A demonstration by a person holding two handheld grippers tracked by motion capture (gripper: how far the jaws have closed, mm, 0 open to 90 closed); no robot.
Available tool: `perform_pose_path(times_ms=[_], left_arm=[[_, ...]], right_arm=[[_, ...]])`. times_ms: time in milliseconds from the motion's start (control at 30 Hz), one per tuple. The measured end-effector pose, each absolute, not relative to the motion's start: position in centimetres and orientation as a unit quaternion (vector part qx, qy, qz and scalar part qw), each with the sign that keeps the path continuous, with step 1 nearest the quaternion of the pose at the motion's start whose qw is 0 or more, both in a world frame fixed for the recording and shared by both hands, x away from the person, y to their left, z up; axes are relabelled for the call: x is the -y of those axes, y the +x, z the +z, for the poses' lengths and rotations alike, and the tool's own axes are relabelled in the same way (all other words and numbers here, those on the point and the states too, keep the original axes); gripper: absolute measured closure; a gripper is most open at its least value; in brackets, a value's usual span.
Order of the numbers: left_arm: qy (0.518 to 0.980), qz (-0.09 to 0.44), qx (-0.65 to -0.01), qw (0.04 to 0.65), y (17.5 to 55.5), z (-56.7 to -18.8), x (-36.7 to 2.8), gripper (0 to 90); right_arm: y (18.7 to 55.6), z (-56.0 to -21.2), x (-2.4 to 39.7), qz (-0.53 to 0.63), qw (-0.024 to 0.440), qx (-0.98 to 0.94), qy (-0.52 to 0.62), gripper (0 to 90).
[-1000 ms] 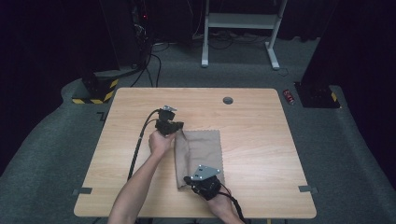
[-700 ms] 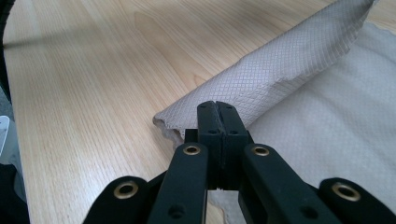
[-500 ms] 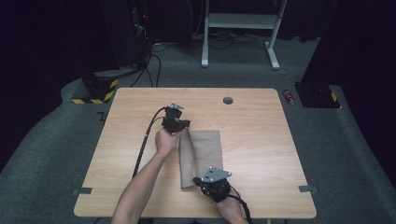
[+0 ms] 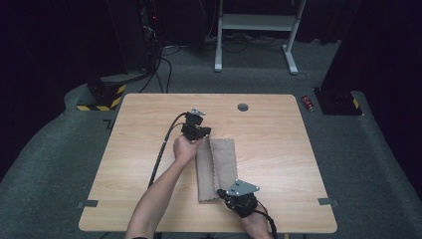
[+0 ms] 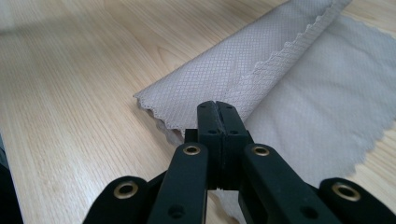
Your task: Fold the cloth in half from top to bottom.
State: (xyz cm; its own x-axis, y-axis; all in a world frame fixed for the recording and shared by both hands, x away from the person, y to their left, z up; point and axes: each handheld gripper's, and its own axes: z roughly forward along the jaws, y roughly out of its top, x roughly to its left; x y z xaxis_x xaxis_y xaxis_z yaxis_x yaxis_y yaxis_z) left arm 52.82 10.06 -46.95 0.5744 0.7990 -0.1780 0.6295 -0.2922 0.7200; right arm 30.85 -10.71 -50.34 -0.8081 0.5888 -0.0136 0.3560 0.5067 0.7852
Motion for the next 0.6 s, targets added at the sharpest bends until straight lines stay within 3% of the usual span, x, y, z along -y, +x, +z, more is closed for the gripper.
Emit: perform_pose_path(times_ms=[600], left_arm=[[0.813,0.105,-0.428,0.381,53.6,-47.1,-6.1,90.0]], right_arm=[[30.4,-50.9,13.2,0.412,0.146,-0.846,0.305,89.7]])
